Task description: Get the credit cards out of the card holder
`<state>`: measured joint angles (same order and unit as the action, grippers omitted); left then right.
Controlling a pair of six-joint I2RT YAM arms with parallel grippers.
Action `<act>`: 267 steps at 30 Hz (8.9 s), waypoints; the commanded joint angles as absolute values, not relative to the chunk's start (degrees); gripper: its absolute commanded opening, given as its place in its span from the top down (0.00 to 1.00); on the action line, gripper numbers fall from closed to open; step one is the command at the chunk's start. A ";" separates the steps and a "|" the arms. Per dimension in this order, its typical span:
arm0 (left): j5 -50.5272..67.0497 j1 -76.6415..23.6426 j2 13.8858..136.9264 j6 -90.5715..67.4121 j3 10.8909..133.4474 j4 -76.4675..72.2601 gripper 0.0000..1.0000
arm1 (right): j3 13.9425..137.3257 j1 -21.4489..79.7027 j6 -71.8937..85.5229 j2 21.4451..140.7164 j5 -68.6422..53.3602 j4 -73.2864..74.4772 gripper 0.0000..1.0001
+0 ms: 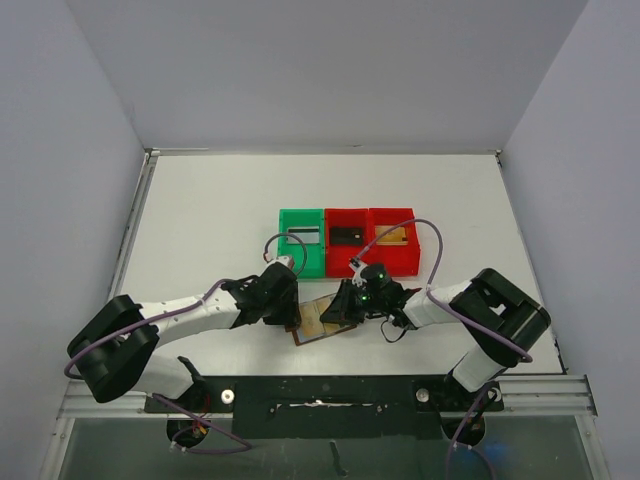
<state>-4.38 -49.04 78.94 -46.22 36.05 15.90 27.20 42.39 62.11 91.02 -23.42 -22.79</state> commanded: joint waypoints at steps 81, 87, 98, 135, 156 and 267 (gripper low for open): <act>9.05 -51.18 77.46 -43.57 42.43 0.10 0.57 | 15.11 38.41 67.35 73.37 -18.01 -25.08 1.00; 3.43 -53.14 80.47 -45.83 41.08 0.14 0.74 | 16.13 37.76 67.61 74.06 -18.42 -24.10 1.00; -6.00 -55.36 88.91 -46.52 41.71 8.69 0.96 | 16.70 37.35 67.98 75.30 -19.39 -24.62 1.00; -7.93 -55.72 82.41 -48.60 36.39 8.27 0.87 | 19.60 34.74 59.61 71.24 -22.56 -16.50 1.00; 8.36 -55.79 78.15 -45.54 41.78 -5.65 0.59 | 29.61 31.15 30.33 42.75 2.66 3.16 1.00; 9.05 -45.26 59.01 -50.06 33.37 3.17 0.40 | 68.01 14.74 -4.88 90.81 -3.72 12.23 0.69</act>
